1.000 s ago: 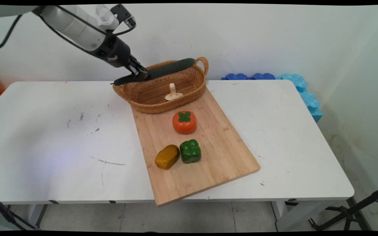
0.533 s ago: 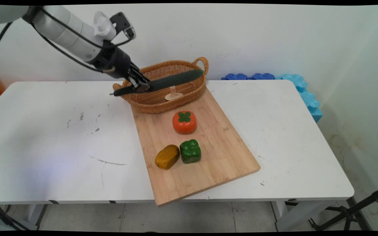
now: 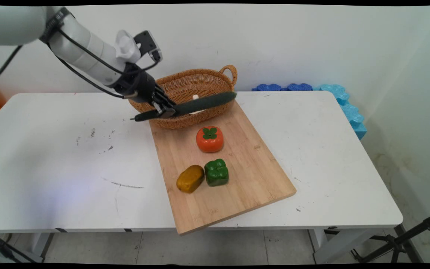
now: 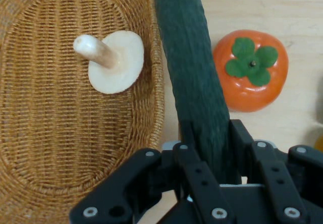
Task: Place the picked object on the cutting board
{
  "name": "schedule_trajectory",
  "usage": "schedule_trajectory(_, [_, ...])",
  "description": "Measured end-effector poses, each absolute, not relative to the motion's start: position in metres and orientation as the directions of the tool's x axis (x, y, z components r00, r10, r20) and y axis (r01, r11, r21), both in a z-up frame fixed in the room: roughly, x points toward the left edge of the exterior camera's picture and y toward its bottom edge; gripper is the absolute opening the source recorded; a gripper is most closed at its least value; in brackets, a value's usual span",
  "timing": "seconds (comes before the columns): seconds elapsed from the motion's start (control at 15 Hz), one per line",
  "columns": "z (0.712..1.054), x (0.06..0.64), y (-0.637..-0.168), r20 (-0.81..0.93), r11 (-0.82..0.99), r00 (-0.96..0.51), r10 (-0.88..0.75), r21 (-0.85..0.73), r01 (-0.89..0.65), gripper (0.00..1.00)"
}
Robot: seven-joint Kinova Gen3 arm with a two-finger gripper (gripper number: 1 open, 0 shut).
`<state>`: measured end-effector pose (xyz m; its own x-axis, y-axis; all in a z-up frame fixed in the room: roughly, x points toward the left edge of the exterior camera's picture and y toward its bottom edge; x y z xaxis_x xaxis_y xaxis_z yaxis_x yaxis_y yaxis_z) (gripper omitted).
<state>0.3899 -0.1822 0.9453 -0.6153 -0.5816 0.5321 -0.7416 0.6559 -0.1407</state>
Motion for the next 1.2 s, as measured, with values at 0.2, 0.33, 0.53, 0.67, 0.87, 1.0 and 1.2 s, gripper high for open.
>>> schedule_trajectory(0.2, [0.931, 0.388, -0.184, 0.521, 0.657, -0.621, -0.586, -0.144, -0.74, 0.0])
schedule_trajectory(0.33, [0.917, 0.388, -0.184, 0.509, 0.66, -0.628, -0.588, -0.145, -0.737, 0.0])
schedule_trajectory(0.53, [0.902, 0.387, -0.183, 0.497, 0.667, -0.637, -0.59, -0.144, -0.731, 0.0])
schedule_trajectory(0.67, [0.893, 0.386, -0.182, 0.489, 0.674, -0.643, -0.589, -0.142, -0.725, 0.0])
schedule_trajectory(0.87, [0.88, 0.385, -0.18, 0.48, 0.684, -0.653, -0.585, -0.14, -0.716, 0.0])
schedule_trajectory(1.0, [0.871, 0.384, -0.179, 0.475, 0.691, -0.66, -0.583, -0.138, -0.71, 0.0])
schedule_trajectory(1.2, [0.859, 0.382, -0.179, 0.469, 0.698, -0.666, -0.58, -0.136, -0.703, 0.0])
